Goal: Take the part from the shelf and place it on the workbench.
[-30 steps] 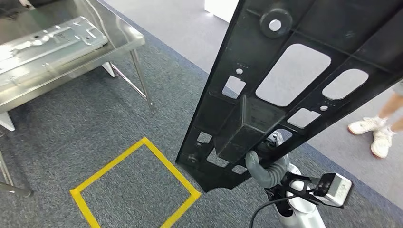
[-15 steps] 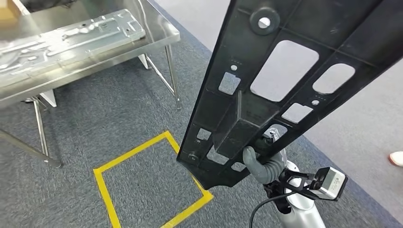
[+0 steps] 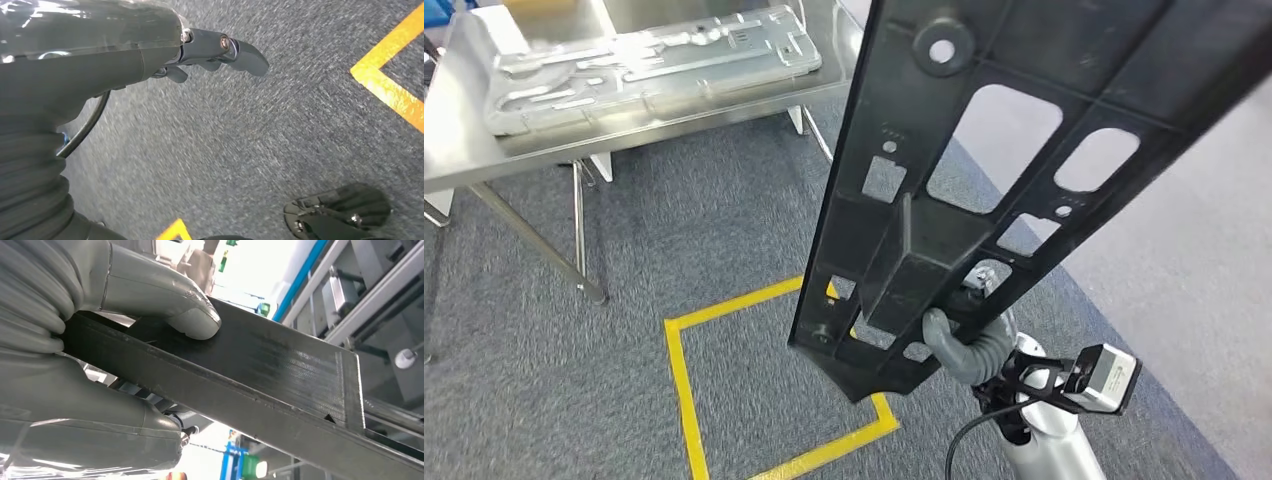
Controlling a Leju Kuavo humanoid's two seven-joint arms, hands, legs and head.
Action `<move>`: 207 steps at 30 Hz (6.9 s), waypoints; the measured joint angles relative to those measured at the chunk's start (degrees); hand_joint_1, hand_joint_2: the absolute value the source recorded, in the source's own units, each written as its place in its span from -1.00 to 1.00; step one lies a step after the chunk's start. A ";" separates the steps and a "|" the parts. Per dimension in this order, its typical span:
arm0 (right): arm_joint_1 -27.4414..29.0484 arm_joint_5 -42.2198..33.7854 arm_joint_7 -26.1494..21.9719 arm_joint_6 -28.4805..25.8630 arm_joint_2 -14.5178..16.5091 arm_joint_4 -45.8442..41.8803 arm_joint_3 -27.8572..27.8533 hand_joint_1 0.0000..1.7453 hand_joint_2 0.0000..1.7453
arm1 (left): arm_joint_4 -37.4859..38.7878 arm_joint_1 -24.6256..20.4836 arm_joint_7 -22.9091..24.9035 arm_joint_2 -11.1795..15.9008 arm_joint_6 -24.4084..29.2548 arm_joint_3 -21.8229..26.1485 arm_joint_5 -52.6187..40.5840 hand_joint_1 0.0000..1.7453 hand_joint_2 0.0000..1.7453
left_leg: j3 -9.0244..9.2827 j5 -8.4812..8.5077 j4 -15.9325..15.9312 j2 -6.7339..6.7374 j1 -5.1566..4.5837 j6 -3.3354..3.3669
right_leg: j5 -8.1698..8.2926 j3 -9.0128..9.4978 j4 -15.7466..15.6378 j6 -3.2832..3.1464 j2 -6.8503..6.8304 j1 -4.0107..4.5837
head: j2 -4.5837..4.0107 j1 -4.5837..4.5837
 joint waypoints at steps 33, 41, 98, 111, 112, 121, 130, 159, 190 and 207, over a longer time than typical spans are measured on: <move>-1.39 1.12 2.45 -0.99 0.00 0.27 0.67 0.92 1.00 | 0.02 -1.08 -1.72 -2.62 1.37 2.84 2.27 -1.00 1.00 | 3.23 -1.82 -1.06 -0.91 0.24 0.76 | -1.58 -6.01 8.96 0.07 3.49 0.27 | 0.00 -0.01; -2.12 0.65 2.48 -0.96 -0.01 0.78 1.10 0.92 1.00 | 0.07 -1.05 -1.66 -2.99 1.95 3.50 2.65 -1.00 1.00 | 5.97 -4.49 -1.05 -1.75 -0.01 -0.16 | 7.39 -5.54 -2.20 -1.87 4.04 1.36 | 0.00 0.02; -2.87 -0.45 2.97 -0.19 -0.02 2.00 1.65 0.92 1.00 | 0.17 0.49 -1.53 -2.99 2.09 5.06 2.95 -1.00 1.00 | 4.70 -2.25 -1.43 -0.95 0.13 0.26 | 0.68 -7.97 9.16 0.36 3.98 0.01 | 0.00 0.15; -1.16 -0.23 2.84 -1.76 -0.08 1.38 1.63 0.92 1.00 | 0.17 -0.62 -1.36 -3.03 1.86 5.05 0.96 -1.00 1.00 | -3.81 -9.97 15.63 -0.77 0.68 -3.13 | 3.35 0.20 -3.10 -2.85 3.95 0.43 | 0.00 0.16; -0.91 -0.16 2.84 -1.90 -0.09 1.28 1.63 0.92 1.00 | 0.17 -0.75 -1.29 -3.03 1.85 5.05 0.86 -1.00 1.00 | -4.77 -10.07 15.50 -0.77 0.68 -3.09 | 2.77 0.93 -3.10 -2.84 4.02 0.46 | 0.00 0.15; 0.04 0.54 2.85 -2.25 -0.13 -0.02 1.60 0.92 1.00 | 0.17 -0.64 -1.08 -3.01 1.82 4.90 0.54 -1.00 1.00 | -0.97 1.96 -0.24 -0.88 0.11 -0.62 | 0.04 4.86 -1.27 -0.62 4.31 0.51 | 0.00 0.17; 1.00 0.56 2.83 -2.33 -0.37 -0.45 1.53 0.92 1.00 | 0.20 -0.23 -0.86 -3.05 1.56 4.72 0.40 -1.00 1.00 | 6.35 -3.56 -0.88 -1.38 0.10 -0.06 | 0.56 -7.74 4.31 0.07 4.28 0.47 | 0.00 0.16; -10.68 9.15 5.21 -3.62 -2.40 0.48 -0.95 0.92 1.00 | 0.26 -0.79 -1.87 -2.99 0.99 4.25 -0.85 -1.00 1.00 | 1.23 0.18 -0.45 -0.86 -0.02 0.14 | -1.04 -7.79 11.19 -0.29 4.29 0.41 | 0.00 0.20; -44.55 69.90 10.66 -44.40 -2.25 71.26 26.16 -1.00 -1.00 | 0.31 -1.05 -13.03 -3.77 -0.60 2.29 0.90 -1.00 1.00 | -0.07 0.75 -0.03 -1.33 0.30 -0.27 | 3.43 -9.77 8.68 -1.01 3.90 0.53 | 0.00 0.21; -44.53 73.06 13.48 -45.41 -1.99 77.75 25.87 -1.00 -1.00 | 0.32 -1.22 -6.91 -3.51 0.04 3.80 1.27 -1.00 -1.00 | -1.51 -0.72 4.36 -0.72 1.58 -3.75 | 7.76 -3.87 -3.09 -2.42 3.95 0.61 | 0.00 0.21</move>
